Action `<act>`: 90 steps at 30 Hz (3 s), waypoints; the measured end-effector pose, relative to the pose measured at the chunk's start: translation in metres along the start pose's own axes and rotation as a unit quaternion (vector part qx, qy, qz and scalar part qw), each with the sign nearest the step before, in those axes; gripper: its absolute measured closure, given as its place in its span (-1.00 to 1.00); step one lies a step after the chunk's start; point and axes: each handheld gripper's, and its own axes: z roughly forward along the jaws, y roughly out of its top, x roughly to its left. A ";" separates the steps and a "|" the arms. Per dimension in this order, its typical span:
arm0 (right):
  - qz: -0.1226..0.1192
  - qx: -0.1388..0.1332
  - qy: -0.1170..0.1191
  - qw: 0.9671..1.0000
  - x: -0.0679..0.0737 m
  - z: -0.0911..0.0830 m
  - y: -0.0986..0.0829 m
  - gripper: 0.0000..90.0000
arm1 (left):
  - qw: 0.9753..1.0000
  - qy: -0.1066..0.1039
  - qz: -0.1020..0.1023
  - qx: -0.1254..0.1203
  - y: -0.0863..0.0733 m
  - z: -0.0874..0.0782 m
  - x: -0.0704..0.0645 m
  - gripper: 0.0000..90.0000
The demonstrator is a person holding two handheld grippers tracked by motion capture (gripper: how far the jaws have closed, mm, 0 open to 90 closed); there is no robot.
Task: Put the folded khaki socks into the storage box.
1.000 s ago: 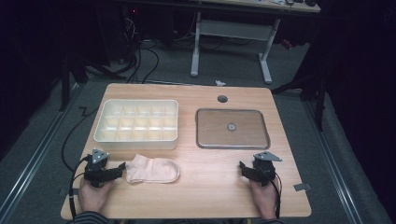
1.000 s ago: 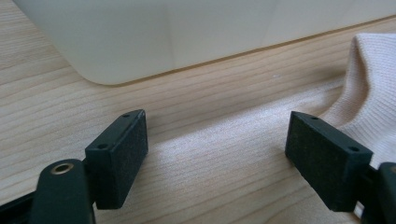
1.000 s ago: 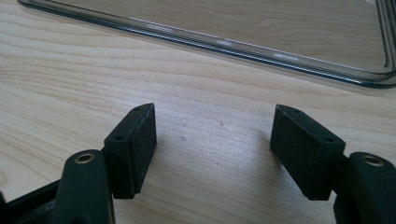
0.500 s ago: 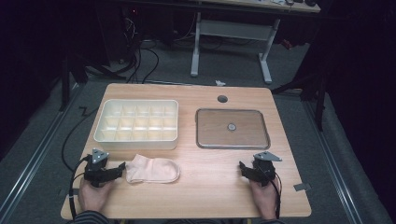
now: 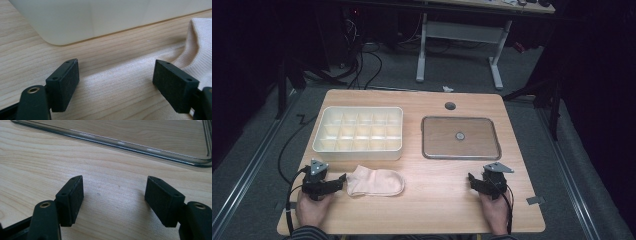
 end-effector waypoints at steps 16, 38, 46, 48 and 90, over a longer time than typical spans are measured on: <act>-0.002 -0.001 0.004 1.000 -0.002 0.001 0.001 -0.28 | 1.000 0.011 -0.010 -0.004 0.001 0.001 0.000 -0.44; 0.036 -0.008 -0.002 0.999 0.000 -0.005 0.002 0.13 | 0.999 -0.015 -0.033 -0.024 -0.001 -0.008 0.004 -0.28; 0.034 -0.035 0.028 0.998 0.008 -0.015 0.005 0.19 | 0.997 -0.056 -0.042 -0.040 -0.001 -0.024 0.000 -0.27; 0.028 -0.037 0.033 0.998 0.012 -0.017 0.006 0.20 | 0.996 -0.064 -0.039 -0.040 -0.001 -0.026 -0.003 -0.27; -0.093 -0.037 0.220 0.970 0.157 -0.002 0.046 0.25 | 0.998 -0.065 -0.002 -0.008 0.005 -0.018 -0.046 -0.18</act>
